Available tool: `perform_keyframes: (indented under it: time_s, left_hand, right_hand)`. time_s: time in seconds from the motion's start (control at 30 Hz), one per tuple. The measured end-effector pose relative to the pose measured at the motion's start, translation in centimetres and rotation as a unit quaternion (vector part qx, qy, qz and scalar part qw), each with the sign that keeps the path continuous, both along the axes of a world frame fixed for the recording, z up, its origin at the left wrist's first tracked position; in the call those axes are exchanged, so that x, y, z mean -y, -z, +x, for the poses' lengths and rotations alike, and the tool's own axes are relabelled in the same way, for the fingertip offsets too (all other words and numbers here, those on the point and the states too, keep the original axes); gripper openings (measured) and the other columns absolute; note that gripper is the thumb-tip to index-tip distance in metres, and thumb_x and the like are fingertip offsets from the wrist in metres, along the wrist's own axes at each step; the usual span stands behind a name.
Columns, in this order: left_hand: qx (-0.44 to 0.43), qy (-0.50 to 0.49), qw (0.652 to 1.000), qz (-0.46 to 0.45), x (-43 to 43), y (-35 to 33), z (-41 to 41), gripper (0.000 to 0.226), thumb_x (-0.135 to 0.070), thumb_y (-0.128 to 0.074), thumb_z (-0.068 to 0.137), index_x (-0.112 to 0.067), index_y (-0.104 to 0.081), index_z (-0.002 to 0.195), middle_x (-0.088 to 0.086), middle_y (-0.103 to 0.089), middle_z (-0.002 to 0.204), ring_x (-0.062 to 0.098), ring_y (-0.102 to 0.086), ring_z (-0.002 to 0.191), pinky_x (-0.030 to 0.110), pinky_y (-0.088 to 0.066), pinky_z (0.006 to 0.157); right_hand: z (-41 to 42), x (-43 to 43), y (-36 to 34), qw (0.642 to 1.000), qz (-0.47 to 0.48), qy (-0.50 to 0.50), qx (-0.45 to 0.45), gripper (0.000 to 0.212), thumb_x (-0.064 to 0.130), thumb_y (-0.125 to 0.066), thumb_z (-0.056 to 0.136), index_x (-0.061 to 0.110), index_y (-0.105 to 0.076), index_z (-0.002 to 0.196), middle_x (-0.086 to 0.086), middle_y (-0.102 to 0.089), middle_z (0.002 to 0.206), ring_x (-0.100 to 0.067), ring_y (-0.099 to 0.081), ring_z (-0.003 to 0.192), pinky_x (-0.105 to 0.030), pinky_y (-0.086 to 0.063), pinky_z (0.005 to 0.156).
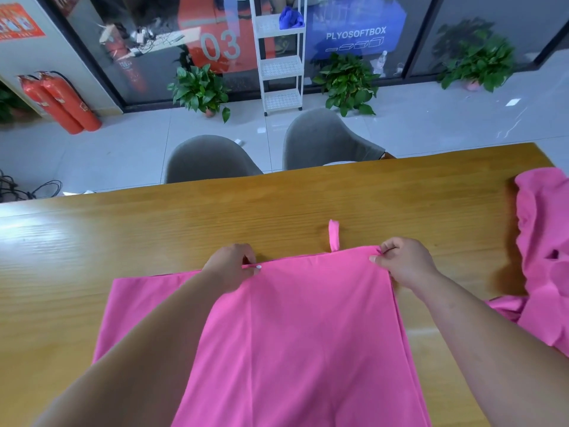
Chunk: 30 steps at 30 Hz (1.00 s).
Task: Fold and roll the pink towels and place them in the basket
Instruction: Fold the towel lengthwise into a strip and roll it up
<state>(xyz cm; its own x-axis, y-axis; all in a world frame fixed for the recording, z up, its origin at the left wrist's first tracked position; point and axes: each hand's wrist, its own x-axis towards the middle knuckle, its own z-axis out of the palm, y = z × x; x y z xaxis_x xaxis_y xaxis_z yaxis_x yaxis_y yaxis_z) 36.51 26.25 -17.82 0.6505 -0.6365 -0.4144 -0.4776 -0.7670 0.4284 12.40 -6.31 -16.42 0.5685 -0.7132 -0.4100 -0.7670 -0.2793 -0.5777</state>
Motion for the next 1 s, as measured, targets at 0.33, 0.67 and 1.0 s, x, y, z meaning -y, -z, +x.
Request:
perform_keyframes:
  time_s: [0.33, 0.67, 1.0]
  left_hand:
    - [-0.023, -0.037, 0.988, -0.149, -2.1, -4.8, -0.2, 0.034, -0.052, -0.086, 0.083, -0.031, -0.059, 0.086, -0.004, -0.067, 0.064, 0.009, -0.05, 0.056, 0.032, -0.039, 0.057]
    - [-0.061, -0.007, 0.981, -0.183, -4.4, -6.4, -1.6, 0.025, -0.009, -0.07, 0.097, -0.035, -0.067, 0.097, -0.017, -0.074, 0.092, 0.003, -0.066, 0.088, 0.021, -0.047, 0.08]
    - [-0.083, -0.04, 0.975, -0.202, -5.1, -6.8, -1.3, 0.031, -0.008, -0.065, 0.102, -0.034, -0.083, 0.103, -0.03, -0.075, 0.107, -0.009, -0.065, 0.109, 0.011, -0.045, 0.095]
  right_hand:
    - [-1.3, 0.4, -2.5, 0.997, 0.02, -0.003, 0.071, 0.017, 0.039, -0.085, 0.087, 0.028, -0.077, 0.097, 0.009, -0.08, 0.092, -0.014, -0.075, 0.088, -0.042, -0.061, 0.086]
    - [-1.4, -0.9, -6.1, 0.997, 0.021, -0.032, 0.066, 0.008, 0.033, -0.079, 0.094, 0.027, -0.074, 0.096, 0.006, -0.08, 0.09, -0.018, -0.076, 0.079, -0.043, -0.061, 0.083]
    - [-1.6, -1.4, -11.6, 0.962, 0.214, -0.052, 0.162, 0.015, 0.014, -0.078, 0.091, 0.008, -0.073, 0.103, -0.008, -0.079, 0.091, -0.016, -0.072, 0.079, -0.038, -0.064, 0.083]
